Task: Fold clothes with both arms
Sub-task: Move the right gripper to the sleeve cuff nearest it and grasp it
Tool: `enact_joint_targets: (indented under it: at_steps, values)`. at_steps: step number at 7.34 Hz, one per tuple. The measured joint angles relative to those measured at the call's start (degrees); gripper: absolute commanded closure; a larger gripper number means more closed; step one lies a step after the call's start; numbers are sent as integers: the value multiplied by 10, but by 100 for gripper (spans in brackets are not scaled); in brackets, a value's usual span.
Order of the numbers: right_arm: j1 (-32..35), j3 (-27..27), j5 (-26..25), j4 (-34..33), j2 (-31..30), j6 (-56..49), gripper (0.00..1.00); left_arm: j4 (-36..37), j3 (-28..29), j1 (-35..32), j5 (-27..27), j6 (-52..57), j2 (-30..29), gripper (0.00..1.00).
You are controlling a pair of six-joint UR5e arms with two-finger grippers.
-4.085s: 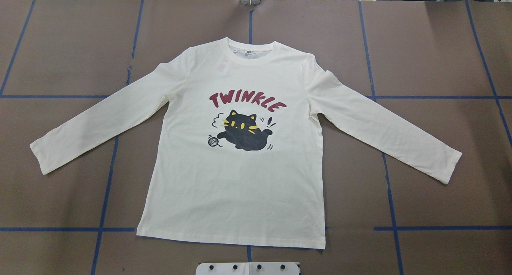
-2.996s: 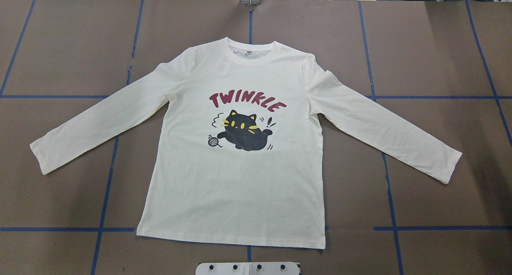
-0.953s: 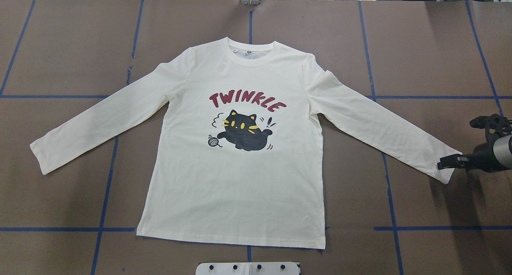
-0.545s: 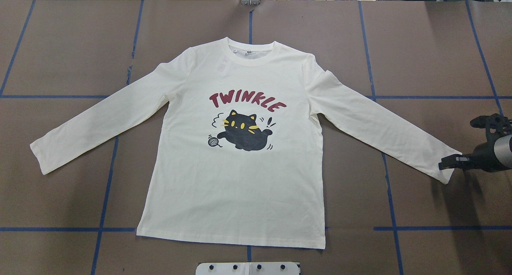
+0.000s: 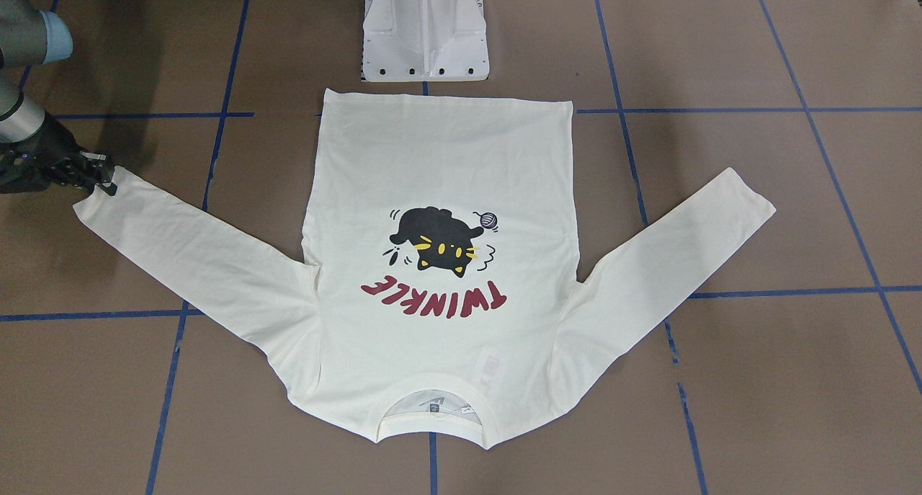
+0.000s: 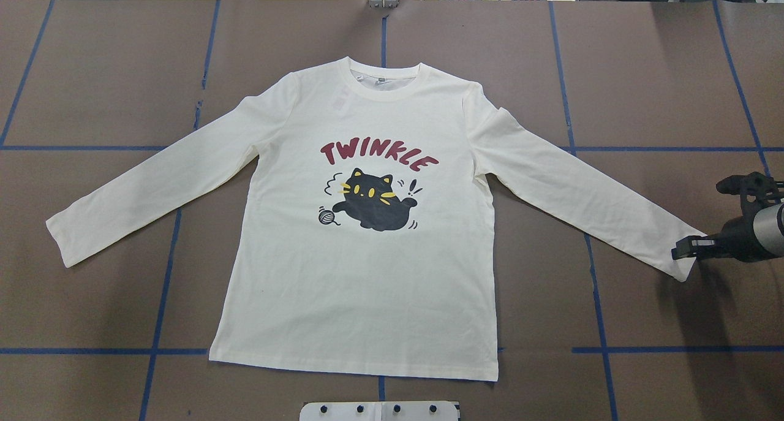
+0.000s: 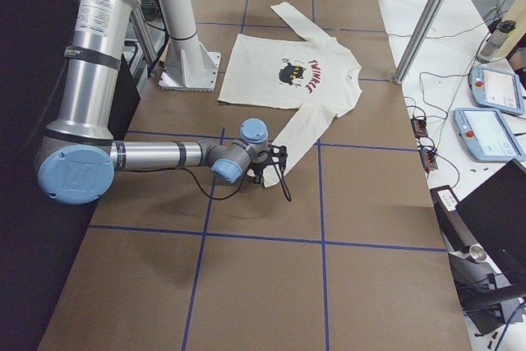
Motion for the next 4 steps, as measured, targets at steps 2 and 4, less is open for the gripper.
enact_joint_targets:
  at_steps: [2, 4]
  values:
    - [1, 26, -1, -13, 1, 0, 100, 0, 0, 0, 0, 0, 0, 1]
    - [8, 63, 12, -25, 26, 1, 100, 0, -1, 0, 0, -1, 0, 1]
